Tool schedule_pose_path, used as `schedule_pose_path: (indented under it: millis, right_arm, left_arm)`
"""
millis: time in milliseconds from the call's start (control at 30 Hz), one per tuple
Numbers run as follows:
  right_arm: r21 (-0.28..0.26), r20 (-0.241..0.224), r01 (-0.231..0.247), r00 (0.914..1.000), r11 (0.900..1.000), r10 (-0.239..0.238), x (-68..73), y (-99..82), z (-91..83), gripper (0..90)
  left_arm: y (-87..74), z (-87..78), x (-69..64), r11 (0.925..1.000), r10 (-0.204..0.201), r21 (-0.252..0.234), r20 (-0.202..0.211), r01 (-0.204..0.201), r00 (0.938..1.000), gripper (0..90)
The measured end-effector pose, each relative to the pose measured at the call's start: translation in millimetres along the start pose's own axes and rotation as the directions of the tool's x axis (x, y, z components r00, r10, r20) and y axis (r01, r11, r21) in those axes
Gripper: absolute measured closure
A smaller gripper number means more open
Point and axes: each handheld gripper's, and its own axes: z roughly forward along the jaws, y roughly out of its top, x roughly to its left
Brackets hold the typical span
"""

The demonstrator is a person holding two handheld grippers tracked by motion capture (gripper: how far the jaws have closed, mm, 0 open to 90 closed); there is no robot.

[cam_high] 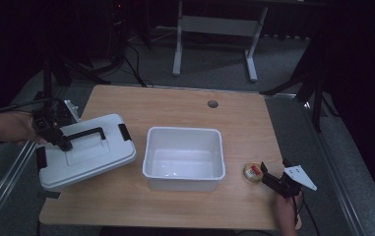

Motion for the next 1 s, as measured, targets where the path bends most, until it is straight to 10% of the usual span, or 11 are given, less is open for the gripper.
schedule_pose_path:
  millis: [1000]
  right_arm:
    - [0.006, -0.011, 0.003, 0.9999, 1.0, -0.003, 0.4, 0.2, 0.4, 13.5]
  left_arm:
    - [-6.0, 118.4, 30.4, 0.9943, -0.107, 0.009, 0.049, 0.106, 0.9931, 83.3]
